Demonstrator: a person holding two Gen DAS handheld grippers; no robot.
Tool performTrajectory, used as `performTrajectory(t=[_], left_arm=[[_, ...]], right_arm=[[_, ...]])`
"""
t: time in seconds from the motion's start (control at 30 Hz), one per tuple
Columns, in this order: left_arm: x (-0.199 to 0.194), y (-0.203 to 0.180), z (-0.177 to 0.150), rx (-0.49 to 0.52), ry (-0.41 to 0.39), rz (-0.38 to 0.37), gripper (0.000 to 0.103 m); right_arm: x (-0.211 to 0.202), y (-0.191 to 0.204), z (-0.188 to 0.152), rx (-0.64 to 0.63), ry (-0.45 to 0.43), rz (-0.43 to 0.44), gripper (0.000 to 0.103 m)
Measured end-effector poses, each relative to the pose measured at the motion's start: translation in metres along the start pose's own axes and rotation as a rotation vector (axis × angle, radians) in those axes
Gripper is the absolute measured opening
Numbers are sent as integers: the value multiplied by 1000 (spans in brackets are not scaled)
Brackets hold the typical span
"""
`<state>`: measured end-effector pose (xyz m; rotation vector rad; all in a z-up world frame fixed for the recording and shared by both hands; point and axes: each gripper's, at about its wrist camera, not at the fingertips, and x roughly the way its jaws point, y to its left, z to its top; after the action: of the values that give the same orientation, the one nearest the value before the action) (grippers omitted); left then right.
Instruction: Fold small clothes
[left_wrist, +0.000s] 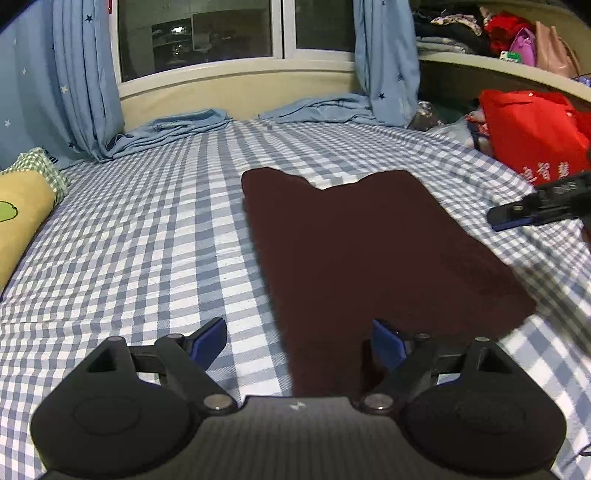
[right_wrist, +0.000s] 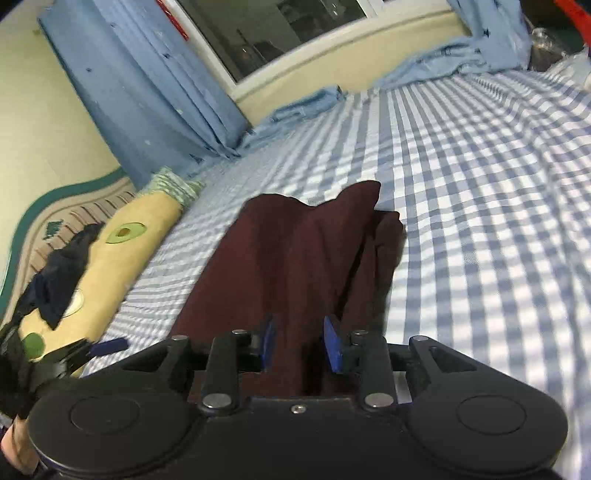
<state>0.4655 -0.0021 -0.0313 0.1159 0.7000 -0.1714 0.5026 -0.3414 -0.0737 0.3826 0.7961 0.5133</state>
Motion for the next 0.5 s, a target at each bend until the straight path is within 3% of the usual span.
performTrajectory(t=[0.1,0.2,0.23,0.27,0.4,0.5], left_arm=[[10,4,-1,0,23,7,88],[17,7,-4,-7,37,5,88],[17,8,-5,-8,38,5,88],[17,9,-5,-10,35,7,88],[21,12,-7,-13,44,3,89],[34,12,-11,-26,91,-15,92]], right_arm=[[43,-4,8,7,68,-32,40],[69,-13,8,49,97,-42,42],[72,-15,11,65,86,-32,35],[72,-14,13,73,71,-13,8],[50,-16,29,82,-18,137,7],[51,-37,28,152,-39,155,7]])
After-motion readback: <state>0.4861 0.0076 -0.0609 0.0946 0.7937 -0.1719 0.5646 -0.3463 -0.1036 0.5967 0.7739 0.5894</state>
